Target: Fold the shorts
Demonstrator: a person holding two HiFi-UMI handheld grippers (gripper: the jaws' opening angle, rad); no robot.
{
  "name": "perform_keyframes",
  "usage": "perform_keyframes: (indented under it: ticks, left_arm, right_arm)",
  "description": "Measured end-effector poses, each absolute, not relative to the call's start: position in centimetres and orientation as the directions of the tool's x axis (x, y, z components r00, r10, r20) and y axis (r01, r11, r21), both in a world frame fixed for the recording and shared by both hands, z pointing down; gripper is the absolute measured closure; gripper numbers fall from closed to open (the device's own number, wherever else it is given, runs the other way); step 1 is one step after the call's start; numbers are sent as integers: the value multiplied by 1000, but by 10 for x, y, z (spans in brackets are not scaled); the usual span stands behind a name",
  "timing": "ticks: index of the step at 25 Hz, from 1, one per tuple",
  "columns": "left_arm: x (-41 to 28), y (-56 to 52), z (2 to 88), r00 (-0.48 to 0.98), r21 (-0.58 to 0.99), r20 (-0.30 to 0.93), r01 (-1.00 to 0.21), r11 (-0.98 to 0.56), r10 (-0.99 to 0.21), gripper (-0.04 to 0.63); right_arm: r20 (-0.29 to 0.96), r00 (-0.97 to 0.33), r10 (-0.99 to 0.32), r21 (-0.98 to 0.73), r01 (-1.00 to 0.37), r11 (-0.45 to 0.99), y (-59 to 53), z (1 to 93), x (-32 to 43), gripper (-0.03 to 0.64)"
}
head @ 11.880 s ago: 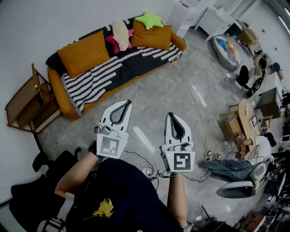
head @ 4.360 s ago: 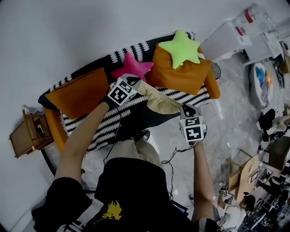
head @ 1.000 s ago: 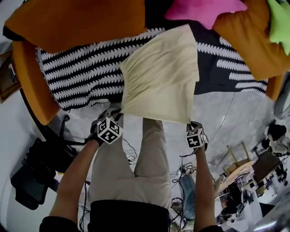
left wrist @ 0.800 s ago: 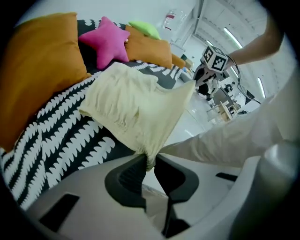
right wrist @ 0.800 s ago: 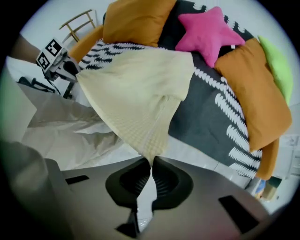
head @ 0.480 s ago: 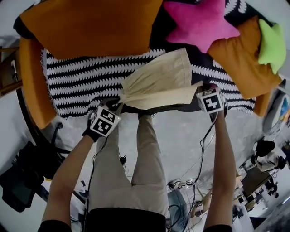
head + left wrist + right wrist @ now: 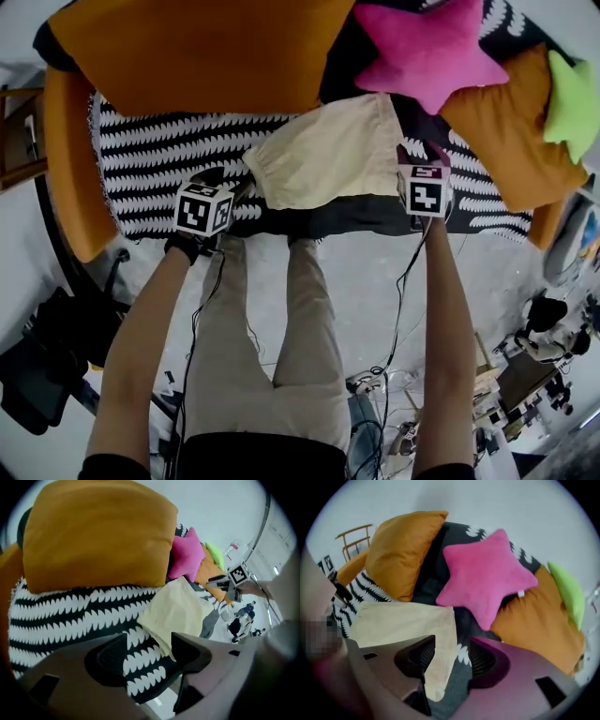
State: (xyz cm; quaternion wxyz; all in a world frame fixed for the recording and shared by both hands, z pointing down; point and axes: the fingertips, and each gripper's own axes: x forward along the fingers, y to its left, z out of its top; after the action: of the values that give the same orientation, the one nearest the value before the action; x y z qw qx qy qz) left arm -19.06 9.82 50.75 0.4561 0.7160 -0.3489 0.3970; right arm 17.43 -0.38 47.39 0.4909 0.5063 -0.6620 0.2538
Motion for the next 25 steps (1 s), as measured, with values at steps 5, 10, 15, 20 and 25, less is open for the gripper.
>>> perform_keyframes:
  ticks: [5, 10, 15, 20, 25]
  left_arm:
    - [-133, 185, 528, 541, 486, 838, -798, -357, -68, 293]
    - [-100, 199, 544, 536, 441, 839, -771, -460, -94, 292]
    - [-131, 190, 541, 533, 386, 833, -753, -532, -149, 560]
    - [-147, 208, 525, 561, 398, 825, -669, -628, -75, 568]
    - [-142, 229, 526, 551, 416, 834, -655, -631, -21, 569]
  right_arm:
    - [908, -206, -365, -115, -960, 256, 104, 526, 210, 380]
    - [907, -231, -353, -83, -919, 386, 114, 537, 209, 390]
    - [900, -309, -308, -137, -870, 473, 134, 527, 192, 565]
    - [937, -295, -186, -195, -886, 421, 212, 541, 218, 565]
    - [948, -235, -216, -159, -934, 319, 246, 559, 228, 571]
